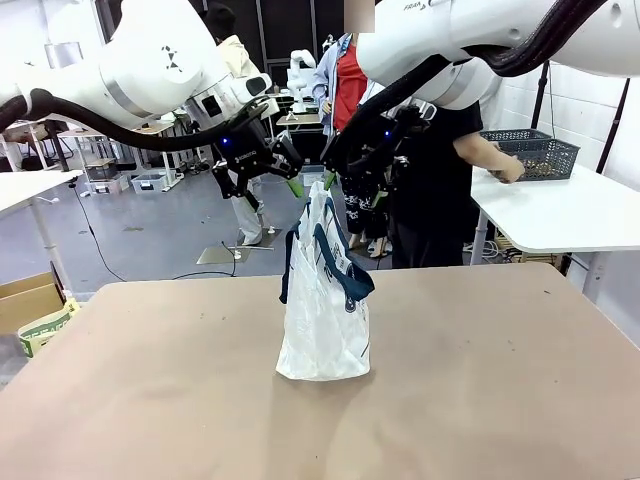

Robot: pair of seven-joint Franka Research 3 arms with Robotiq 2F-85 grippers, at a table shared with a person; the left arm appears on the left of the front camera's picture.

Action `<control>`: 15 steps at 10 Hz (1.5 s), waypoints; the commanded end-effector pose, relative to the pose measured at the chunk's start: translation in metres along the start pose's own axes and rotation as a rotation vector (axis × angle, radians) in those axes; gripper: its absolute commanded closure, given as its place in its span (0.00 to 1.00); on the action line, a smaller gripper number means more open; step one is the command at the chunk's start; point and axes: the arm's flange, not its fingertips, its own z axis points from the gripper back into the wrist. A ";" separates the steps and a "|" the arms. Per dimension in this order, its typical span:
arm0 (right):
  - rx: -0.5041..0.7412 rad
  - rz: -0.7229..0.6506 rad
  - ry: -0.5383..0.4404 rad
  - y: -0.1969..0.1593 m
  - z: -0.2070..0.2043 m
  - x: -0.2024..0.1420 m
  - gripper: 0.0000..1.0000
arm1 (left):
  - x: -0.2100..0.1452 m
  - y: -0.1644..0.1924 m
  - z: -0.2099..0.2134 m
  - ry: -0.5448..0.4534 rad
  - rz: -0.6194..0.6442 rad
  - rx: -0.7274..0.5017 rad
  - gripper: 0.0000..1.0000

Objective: Transfer purchased items from the store into the shopping bag.
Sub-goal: Open the Reusable shopping bag in the center of the table.

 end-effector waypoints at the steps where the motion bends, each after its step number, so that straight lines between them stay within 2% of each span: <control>1: 0.030 -0.030 0.049 -0.001 -0.012 0.008 0.00 | -0.008 -0.006 -0.007 0.066 -0.021 0.003 0.00; 4: 0.017 -0.028 0.111 -0.003 -0.025 0.012 0.00 | -0.029 -0.012 -0.010 0.074 -0.051 0.039 0.00; 7: 0.027 -0.026 0.142 0.001 -0.034 0.013 0.00 | -0.036 -0.015 -0.017 0.107 -0.060 0.048 0.00; 10: 0.022 -0.011 0.135 0.005 -0.036 0.018 0.00 | -0.035 -0.008 -0.025 0.107 -0.043 0.074 0.00; 15: -0.015 0.003 0.159 0.014 -0.048 0.026 0.00 | -0.033 -0.003 -0.027 0.103 -0.037 0.050 0.00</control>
